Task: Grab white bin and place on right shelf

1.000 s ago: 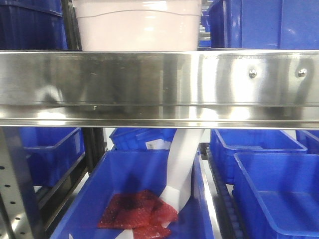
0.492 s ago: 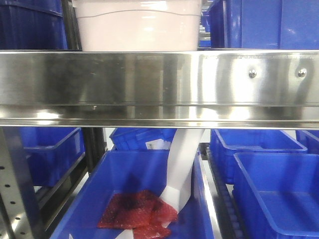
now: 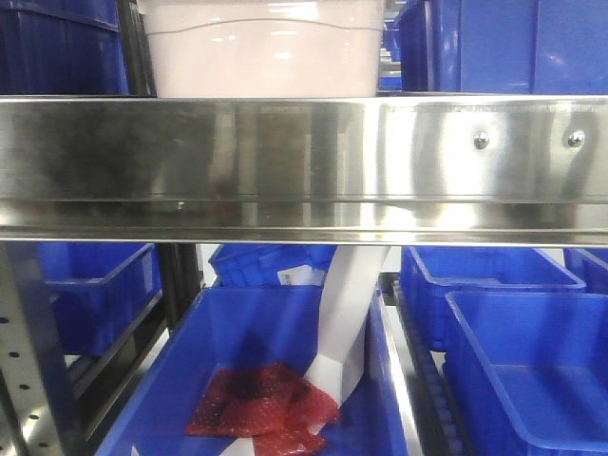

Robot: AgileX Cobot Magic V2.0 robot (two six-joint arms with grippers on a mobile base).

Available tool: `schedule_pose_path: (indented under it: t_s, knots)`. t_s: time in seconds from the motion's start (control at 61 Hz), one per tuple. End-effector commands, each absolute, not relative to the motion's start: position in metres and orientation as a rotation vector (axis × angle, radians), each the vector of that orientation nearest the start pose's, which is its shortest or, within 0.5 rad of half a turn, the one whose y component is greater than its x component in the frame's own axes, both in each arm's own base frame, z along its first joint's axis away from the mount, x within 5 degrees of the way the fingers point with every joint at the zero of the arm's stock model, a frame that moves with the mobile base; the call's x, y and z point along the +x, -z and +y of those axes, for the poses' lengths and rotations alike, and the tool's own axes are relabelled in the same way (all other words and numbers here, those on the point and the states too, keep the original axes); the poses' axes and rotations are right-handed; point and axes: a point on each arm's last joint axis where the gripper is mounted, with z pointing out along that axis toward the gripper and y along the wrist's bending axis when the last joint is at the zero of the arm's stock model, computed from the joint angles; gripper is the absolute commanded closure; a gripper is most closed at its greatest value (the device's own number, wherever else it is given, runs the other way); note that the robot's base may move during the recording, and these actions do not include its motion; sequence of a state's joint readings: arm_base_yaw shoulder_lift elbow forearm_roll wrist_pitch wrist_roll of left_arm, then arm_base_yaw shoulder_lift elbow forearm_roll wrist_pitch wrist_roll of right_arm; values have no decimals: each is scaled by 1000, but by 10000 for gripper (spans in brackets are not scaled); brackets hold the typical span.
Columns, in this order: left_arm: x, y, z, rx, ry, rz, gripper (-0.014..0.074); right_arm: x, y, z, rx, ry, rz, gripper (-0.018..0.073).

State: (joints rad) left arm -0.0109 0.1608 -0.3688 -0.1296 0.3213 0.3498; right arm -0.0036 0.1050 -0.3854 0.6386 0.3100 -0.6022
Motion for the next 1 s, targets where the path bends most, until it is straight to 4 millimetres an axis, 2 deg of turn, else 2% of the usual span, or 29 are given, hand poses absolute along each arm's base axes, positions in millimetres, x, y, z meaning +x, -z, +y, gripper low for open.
schedule_pose_path:
  t_s: [0.0,0.984]
  knots:
    - [51,-314,-4,202,-143,1481,715,37,-326,12,-80,-124,1371,489]
    - [51,-314,-4,202,-143,1481,715,37,-326,12,-80,-124,1371,489]
